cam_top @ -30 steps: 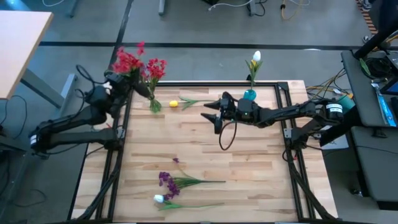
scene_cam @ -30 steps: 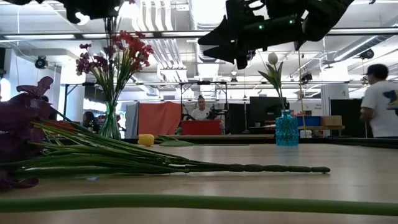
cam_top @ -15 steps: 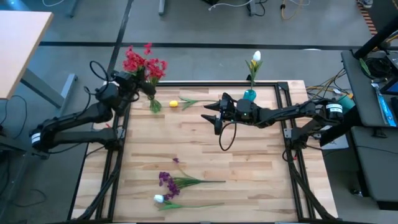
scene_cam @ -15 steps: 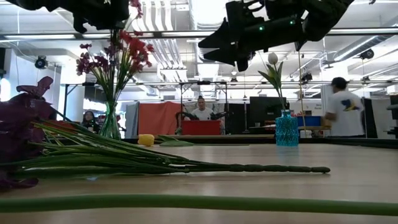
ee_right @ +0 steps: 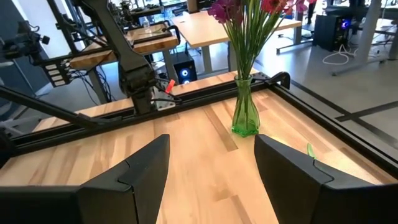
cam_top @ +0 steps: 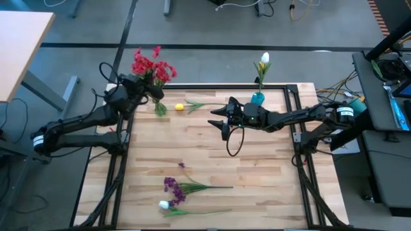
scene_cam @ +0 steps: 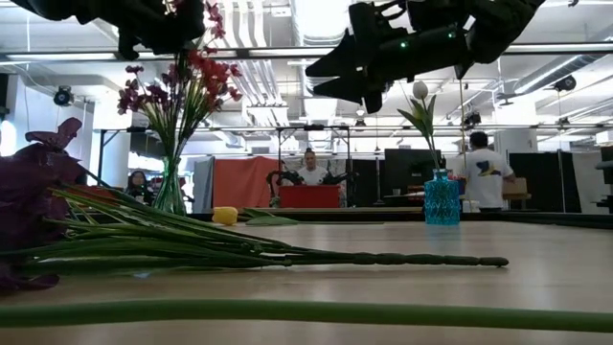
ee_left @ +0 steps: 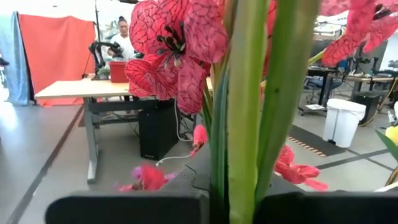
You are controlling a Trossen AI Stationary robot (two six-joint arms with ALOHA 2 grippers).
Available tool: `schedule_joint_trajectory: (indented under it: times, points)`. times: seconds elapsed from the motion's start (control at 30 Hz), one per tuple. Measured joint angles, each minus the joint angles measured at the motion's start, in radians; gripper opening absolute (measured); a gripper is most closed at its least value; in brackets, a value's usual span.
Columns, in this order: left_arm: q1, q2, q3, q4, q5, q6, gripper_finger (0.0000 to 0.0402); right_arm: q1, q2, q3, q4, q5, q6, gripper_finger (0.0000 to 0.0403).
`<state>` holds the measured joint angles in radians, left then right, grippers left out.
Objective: Sort flowers into vase by color
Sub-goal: Put the red flowers into the green vase
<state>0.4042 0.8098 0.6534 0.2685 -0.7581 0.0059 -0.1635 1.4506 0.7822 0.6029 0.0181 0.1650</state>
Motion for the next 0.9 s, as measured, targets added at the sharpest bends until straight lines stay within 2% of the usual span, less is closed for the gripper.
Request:
schedule_joint_trajectory:
  times: [0.3,0.43,0.6,0.9]
  points:
    - [0.000,-0.025,-0.041,-0.002,-0.020,-0.045,0.0006,0.002,0.000,0.000,-0.001,0.000,0.000,0.0226]
    - [0.000,-0.027,-0.041,-0.002,-0.020,-0.045,0.0023,0.002,0.000,0.000,-0.001,0.000,0.000,0.0226]
    - [0.000,-0.028,-0.042,-0.030,-0.019,-0.041,0.0068,0.002,0.000,0.000,-0.001,0.000,0.000,0.0226]
    - [-0.002,-0.051,-0.042,-0.128,-0.017,-0.032,0.0177,0.002,-0.001,0.000,-0.001,0.000,-0.001,0.0226]
